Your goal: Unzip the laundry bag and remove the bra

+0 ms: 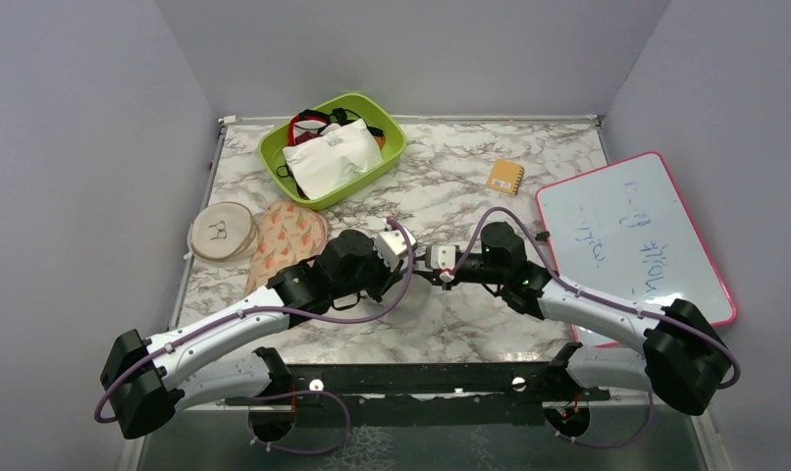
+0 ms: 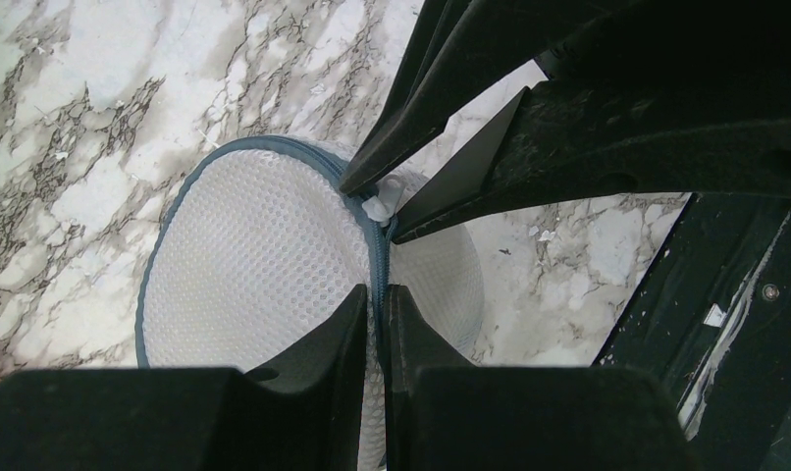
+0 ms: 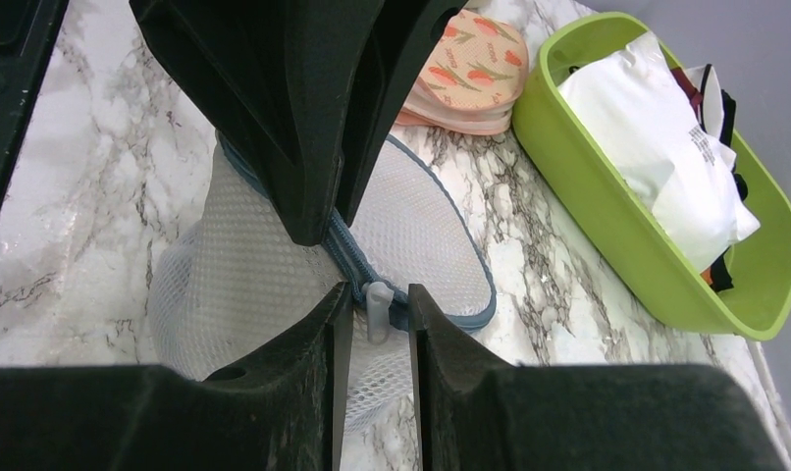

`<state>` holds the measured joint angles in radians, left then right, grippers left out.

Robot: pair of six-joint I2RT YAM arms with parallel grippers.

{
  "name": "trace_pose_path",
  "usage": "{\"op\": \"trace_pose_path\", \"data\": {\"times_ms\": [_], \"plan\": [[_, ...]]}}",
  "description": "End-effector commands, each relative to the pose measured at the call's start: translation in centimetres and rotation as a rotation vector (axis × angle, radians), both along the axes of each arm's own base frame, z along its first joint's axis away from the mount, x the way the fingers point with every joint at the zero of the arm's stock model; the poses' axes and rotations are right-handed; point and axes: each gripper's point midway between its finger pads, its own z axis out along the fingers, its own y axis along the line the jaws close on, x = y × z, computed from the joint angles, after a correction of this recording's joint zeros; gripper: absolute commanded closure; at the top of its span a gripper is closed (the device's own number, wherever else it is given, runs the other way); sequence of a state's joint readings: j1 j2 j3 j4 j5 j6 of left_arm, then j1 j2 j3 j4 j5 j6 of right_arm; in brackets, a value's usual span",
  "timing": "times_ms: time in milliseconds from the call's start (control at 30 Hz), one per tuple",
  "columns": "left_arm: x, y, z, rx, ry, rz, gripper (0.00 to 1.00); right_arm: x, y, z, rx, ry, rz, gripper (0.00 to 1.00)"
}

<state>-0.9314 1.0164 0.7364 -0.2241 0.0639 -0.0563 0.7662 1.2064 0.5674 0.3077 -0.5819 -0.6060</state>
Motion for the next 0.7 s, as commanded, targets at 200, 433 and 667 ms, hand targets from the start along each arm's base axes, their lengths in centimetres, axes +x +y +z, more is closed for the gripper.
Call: {"op": "trace_pose_path", "data": {"times_ms": [200,433,667], "plan": [[-0.2,-0.66,1.12,-0.034,-0.013,-0.029,1.0,0.62,-1.05,0.55,0.014,-0.026,-0.078,0.72],[-0.24,-0.63,1.14,-0.037,-0.012,-0.027,1.0,0.36,-0.76,0.63,0.012,-0.019,-0.055,0.78],[-0.27,-0.64,0.92,-0.033,-0.005,-0.026,1.0,-0.01,-0.82,0.95,0.024,-0.013,-0.047,0.8]]}}
